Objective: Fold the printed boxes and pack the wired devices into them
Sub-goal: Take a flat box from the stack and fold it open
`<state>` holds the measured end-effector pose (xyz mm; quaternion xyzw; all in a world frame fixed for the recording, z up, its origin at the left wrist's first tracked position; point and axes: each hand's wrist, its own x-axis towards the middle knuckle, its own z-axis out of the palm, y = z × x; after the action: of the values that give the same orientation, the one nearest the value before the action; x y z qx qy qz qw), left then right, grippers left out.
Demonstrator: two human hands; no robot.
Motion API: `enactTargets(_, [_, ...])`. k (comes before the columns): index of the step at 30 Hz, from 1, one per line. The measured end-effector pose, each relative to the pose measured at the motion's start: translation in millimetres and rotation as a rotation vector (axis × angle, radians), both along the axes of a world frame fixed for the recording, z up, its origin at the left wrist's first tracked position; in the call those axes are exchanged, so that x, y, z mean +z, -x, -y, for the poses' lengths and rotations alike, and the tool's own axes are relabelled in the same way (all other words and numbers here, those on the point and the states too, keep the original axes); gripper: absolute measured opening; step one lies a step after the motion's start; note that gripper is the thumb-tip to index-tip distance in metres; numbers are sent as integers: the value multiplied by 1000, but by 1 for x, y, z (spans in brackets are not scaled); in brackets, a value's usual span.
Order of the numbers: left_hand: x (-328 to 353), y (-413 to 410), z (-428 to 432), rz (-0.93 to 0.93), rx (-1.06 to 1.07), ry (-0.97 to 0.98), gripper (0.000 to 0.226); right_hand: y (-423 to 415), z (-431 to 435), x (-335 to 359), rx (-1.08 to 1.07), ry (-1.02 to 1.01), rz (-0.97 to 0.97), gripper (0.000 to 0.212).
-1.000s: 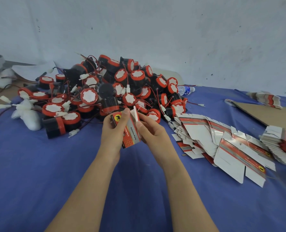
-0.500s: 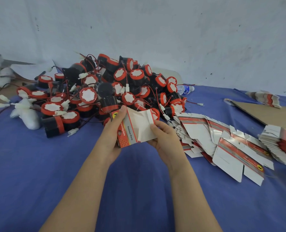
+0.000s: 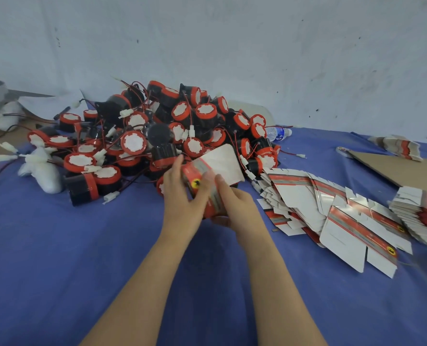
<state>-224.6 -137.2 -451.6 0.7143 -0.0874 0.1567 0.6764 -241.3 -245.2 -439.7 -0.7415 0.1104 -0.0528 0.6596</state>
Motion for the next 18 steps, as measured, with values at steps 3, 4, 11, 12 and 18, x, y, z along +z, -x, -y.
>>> enactTargets(3, [-6, -2, 2, 144, 25, -258, 75, -4, 5, -2, -215, 232, 132, 47])
enactTargets(4, [-8, -2, 3, 152, 57, -358, 70, -5, 8, -2, -293, 304, 166, 47])
enactTargets(11, [-7, -1, 6, -2, 59, -138, 30, -7, 9, -8, -499, 112, 334, 10])
enactTargets(12, [-4, -1, 6, -85, 43, 31, 29, -7, 9, -8, -494, 20, 316, 13])
enactTargets(18, [5, -7, -1, -324, -18, 547, 38, -9, -2, -11, -326, 125, 156, 47])
